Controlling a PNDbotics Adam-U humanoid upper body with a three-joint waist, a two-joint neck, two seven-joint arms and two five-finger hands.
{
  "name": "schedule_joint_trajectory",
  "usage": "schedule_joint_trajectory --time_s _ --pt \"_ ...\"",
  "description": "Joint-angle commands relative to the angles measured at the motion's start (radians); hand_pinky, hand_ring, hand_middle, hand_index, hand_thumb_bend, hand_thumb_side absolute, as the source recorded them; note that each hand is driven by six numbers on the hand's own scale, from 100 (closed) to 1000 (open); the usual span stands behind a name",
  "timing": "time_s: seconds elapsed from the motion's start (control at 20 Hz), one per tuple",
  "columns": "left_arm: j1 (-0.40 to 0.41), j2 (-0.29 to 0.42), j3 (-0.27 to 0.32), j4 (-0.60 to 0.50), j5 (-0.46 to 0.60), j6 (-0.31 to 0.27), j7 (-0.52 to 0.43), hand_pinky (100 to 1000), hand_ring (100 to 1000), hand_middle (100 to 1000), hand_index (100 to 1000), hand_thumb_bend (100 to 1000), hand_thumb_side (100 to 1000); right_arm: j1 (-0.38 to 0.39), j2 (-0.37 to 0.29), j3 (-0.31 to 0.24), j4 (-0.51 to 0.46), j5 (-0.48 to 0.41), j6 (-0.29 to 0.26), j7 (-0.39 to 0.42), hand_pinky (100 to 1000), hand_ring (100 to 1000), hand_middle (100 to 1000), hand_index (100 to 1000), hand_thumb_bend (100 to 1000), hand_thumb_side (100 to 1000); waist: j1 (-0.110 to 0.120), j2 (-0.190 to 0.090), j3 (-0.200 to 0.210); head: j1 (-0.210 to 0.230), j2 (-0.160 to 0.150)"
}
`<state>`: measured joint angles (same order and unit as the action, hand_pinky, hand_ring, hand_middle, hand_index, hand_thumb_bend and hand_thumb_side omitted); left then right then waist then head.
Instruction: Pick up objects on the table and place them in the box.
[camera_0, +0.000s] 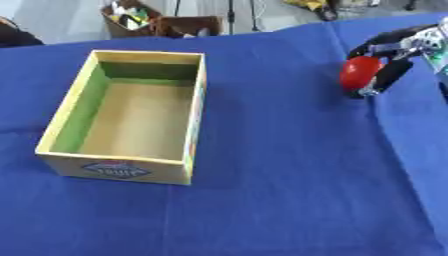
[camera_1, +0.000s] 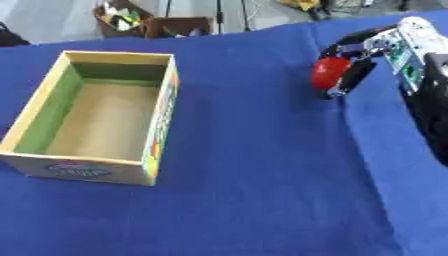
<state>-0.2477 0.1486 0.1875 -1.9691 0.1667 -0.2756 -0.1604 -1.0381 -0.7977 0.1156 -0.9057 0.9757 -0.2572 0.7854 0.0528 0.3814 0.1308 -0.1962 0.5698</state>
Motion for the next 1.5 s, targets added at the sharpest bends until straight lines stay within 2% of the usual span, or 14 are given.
schedule_joint_trajectory --time_s 0.05,0.5,0.85,1.15,1.45,1.5 --pt "-0.008 0.014 -0.004 -0.013 0.003 -0.002 -0.003 175 322 368 696 100 744 -0.017 -0.026 -0.003 -0.007 0.013 0.001 -0.015 508 714 877 1000 359 465 -0.003 -0.019 0.001 -0.002 -0.008" --pt "-0.008 0.015 -0.006 -0.012 0.011 -0.002 -0.005 176 323 369 695 100 745 -0.018 -0.026 -0.007 0.003 0.030 0.004 -0.019 498 709 883 1000 360 453 0.000 -0.019 -0.001 -0.004 -0.008" --pt "-0.007 0.014 -0.006 -0.010 0.014 -0.002 -0.007 177 324 369 693 100 744 -0.011 -0.029 -0.008 -0.006 0.009 -0.002 -0.057 416 650 824 980 325 439 0.002 -0.019 -0.001 -0.007 -0.010" --pt "-0.007 0.014 -0.006 -0.010 0.016 -0.003 -0.007 177 324 369 692 100 741 -0.003 -0.031 -0.012 -0.001 -0.026 0.011 -0.093 380 616 789 949 384 381 0.003 -0.018 -0.001 -0.009 -0.011" --pt "-0.008 0.014 -0.007 -0.010 0.019 -0.003 -0.008 180 325 369 691 100 741 0.001 -0.033 -0.011 0.004 -0.054 0.042 -0.119 406 641 770 916 330 337 0.004 -0.019 -0.002 -0.012 -0.011" --pt "-0.008 0.014 -0.007 -0.010 0.020 -0.003 -0.008 181 325 369 691 100 741 0.002 -0.033 -0.011 0.003 -0.057 0.046 -0.124 399 638 763 897 273 326 0.005 -0.019 -0.002 -0.012 -0.011"
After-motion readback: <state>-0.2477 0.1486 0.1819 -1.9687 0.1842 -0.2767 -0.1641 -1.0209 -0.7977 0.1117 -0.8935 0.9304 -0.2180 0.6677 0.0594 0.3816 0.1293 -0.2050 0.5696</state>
